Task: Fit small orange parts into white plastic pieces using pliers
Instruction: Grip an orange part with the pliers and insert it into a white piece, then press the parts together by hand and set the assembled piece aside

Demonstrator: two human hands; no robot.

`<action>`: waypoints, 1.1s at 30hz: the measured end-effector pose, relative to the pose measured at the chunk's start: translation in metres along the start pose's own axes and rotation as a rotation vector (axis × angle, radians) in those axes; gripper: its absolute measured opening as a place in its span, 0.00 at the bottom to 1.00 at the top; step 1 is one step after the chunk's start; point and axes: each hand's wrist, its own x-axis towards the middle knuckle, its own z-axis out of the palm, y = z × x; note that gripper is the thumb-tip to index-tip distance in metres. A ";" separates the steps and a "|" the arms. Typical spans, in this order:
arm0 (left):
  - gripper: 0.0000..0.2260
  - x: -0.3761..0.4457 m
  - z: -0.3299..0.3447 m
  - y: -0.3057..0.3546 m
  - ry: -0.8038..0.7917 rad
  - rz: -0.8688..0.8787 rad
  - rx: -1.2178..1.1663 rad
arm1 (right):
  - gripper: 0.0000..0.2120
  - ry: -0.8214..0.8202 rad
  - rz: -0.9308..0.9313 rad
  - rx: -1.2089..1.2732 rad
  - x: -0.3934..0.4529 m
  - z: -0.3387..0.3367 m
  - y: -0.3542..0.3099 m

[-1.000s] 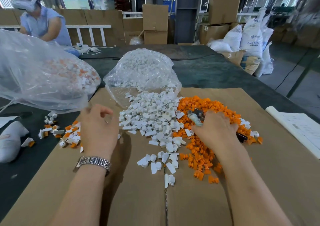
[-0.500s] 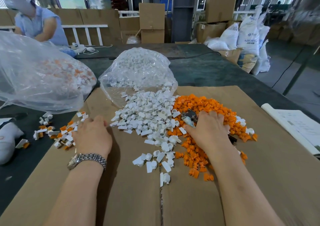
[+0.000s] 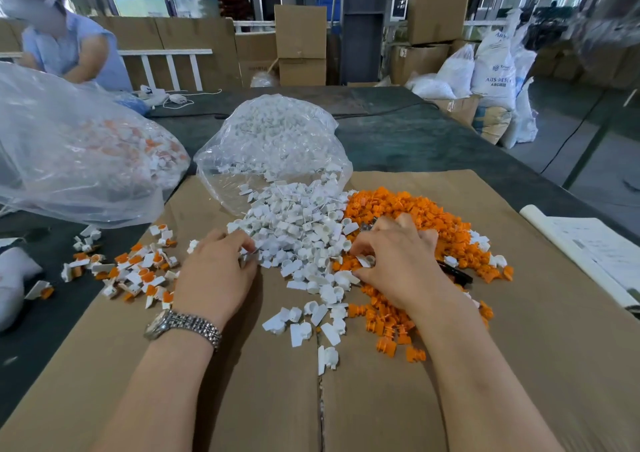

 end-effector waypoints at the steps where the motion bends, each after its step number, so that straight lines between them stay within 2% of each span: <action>1: 0.06 -0.001 0.000 0.001 -0.007 0.014 -0.009 | 0.13 0.009 -0.009 -0.008 0.001 0.001 -0.001; 5: 0.10 -0.001 0.001 0.004 -0.027 0.060 -0.037 | 0.12 0.007 -0.011 -0.081 0.005 0.003 -0.007; 8: 0.07 -0.001 0.002 0.006 -0.032 0.080 -0.089 | 0.11 0.015 -0.002 -0.095 0.006 0.005 -0.007; 10: 0.07 -0.001 0.003 0.007 -0.047 0.089 -0.118 | 0.08 0.049 0.000 -0.004 0.005 0.004 -0.006; 13: 0.09 -0.003 0.003 0.007 -0.110 0.104 -0.179 | 0.09 0.125 -0.004 0.157 0.004 0.002 -0.006; 16: 0.10 -0.004 0.001 0.008 -0.137 0.088 -0.283 | 0.06 0.218 0.016 0.452 0.005 -0.001 -0.005; 18: 0.09 -0.004 -0.001 0.010 -0.114 0.030 -0.446 | 0.03 0.239 0.014 0.626 0.005 -0.004 -0.006; 20: 0.09 -0.005 -0.004 0.012 -0.144 -0.067 -0.741 | 0.06 0.230 -0.013 0.713 0.004 -0.006 -0.008; 26: 0.10 -0.005 -0.010 0.020 -0.415 -0.256 -1.450 | 0.05 0.134 -0.012 1.038 0.001 -0.012 -0.015; 29: 0.13 -0.004 -0.009 0.025 -0.471 -0.301 -1.600 | 0.04 0.111 -0.021 1.095 0.000 -0.013 -0.014; 33: 0.08 -0.003 -0.008 0.027 -0.485 -0.306 -1.697 | 0.05 -0.009 -0.044 1.425 -0.002 -0.014 -0.012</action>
